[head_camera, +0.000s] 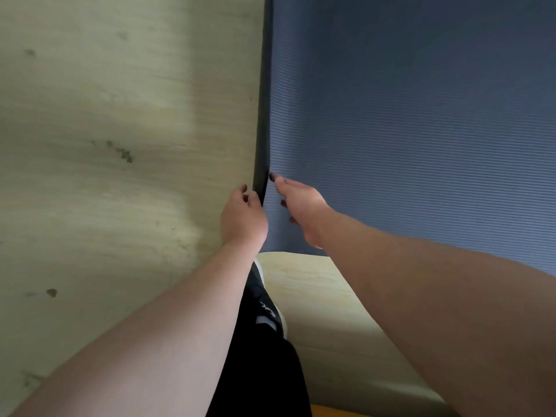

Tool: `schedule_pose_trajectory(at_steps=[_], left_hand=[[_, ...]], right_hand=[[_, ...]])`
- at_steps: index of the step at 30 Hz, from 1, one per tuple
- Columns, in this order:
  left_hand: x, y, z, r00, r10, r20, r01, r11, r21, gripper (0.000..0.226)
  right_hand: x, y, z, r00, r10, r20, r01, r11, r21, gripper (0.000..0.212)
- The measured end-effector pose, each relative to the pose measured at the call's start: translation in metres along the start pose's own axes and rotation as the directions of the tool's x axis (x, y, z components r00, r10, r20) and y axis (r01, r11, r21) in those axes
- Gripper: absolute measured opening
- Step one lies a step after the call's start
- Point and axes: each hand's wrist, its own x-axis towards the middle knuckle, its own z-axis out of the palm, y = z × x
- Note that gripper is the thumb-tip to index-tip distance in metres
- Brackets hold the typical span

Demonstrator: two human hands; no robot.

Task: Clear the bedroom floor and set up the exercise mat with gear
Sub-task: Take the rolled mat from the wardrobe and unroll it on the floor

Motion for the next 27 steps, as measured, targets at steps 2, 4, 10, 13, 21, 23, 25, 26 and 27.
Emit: schedule_pose_trajectory(at_steps=[2,4,10,13,21,23,25,26,27], left_hand=[[0.003,0.000,-0.008,0.994,-0.001,-0.108,0.000,1.000,-0.008,0.045],[0.004,0.001,-0.016,0.976,0.047,-0.211,-0.042,0.999,0.025,0.047],[0.007,-0.003,-0.022,0.984,0.142,-0.105,-0.082,0.894,0.441,0.080],[0.011,-0.006,-0.019,0.983,0.176,-0.061,-0.110,0.813,0.572,0.087],[0.041,-0.012,-0.006,0.886,0.341,0.316,-0.372,0.113,0.921,0.078],[0.050,-0.012,-0.003,0.922,0.245,0.301,-0.341,0.140,0.929,0.084],[0.058,-0.013,-0.001,0.939,0.167,0.300,-0.335,0.253,0.908,0.085],[0.064,-0.014,0.003,0.943,0.140,0.303,-0.333,0.356,0.873,0.085],[0.068,-0.012,0.005,0.946,0.109,0.305,-0.319,0.475,0.820,0.083]], right_hand=[[0.001,-0.003,0.008,0.999,0.019,0.046,-0.018,0.999,-0.033,0.042],[0.003,-0.003,0.012,0.997,0.037,0.074,-0.034,0.998,-0.048,0.044],[0.001,0.007,0.002,0.998,0.061,0.024,-0.059,0.995,-0.078,0.043],[0.001,0.016,-0.015,0.995,0.098,0.013,-0.096,0.990,-0.103,0.046],[0.012,0.039,-0.050,0.982,0.154,-0.113,-0.174,0.964,-0.202,0.046],[0.021,0.047,-0.052,0.980,0.152,-0.127,-0.177,0.959,-0.220,0.045],[0.028,0.055,-0.049,0.980,0.151,-0.128,-0.177,0.959,-0.221,0.045],[0.030,0.057,-0.048,0.977,0.160,-0.144,-0.188,0.959,-0.212,0.044],[0.031,0.060,-0.047,0.974,0.161,-0.158,-0.192,0.959,-0.207,0.042]])
